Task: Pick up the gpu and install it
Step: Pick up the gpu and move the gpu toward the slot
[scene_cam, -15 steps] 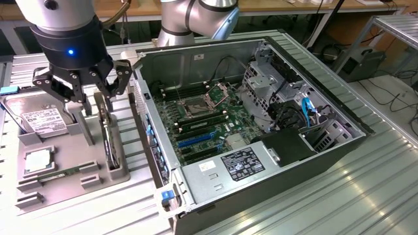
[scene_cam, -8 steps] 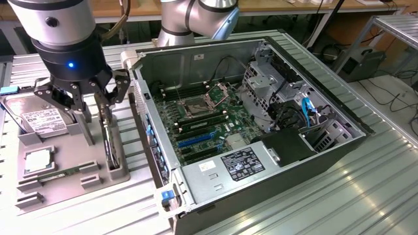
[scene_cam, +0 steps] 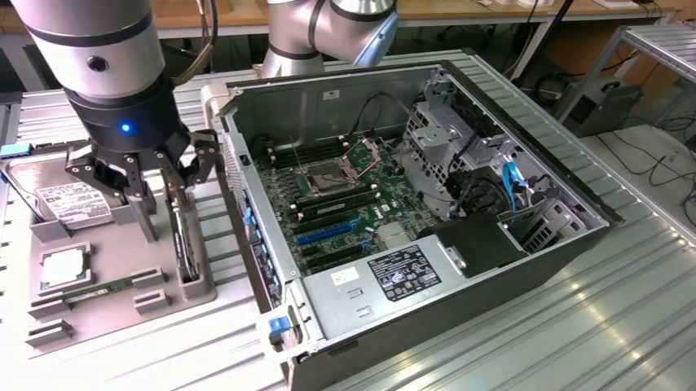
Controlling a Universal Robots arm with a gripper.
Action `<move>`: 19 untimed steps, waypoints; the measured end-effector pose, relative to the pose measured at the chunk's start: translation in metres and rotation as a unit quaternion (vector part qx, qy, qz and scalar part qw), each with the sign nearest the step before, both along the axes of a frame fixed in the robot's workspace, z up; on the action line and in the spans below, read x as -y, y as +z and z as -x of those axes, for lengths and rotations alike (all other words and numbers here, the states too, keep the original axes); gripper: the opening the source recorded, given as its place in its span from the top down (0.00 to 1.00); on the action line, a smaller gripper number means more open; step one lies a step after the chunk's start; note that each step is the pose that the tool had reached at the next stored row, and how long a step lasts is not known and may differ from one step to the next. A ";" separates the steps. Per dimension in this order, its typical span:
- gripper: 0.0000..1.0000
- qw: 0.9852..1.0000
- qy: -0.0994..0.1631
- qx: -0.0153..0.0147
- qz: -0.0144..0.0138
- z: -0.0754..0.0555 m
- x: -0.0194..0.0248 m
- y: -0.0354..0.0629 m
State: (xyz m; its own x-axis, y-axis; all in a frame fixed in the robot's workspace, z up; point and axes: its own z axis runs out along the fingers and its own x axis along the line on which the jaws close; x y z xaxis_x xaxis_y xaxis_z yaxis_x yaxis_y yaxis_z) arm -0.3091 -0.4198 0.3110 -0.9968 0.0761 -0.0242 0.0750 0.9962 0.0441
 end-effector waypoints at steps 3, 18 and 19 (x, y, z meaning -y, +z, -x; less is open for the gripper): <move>0.58 1.000 0.000 0.000 0.000 0.000 0.0000 -0.0065; 0.58 1.000 0.009 0.000 0.000 0.000 -0.0014 -0.0373; 0.58 1.000 0.009 0.000 0.000 0.000 -0.0028 -0.0401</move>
State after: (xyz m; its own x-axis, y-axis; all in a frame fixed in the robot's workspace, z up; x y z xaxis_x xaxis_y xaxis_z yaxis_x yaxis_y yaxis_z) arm -0.3091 -0.4170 0.2710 -0.9980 0.0580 -0.0242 0.0569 0.9974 0.0441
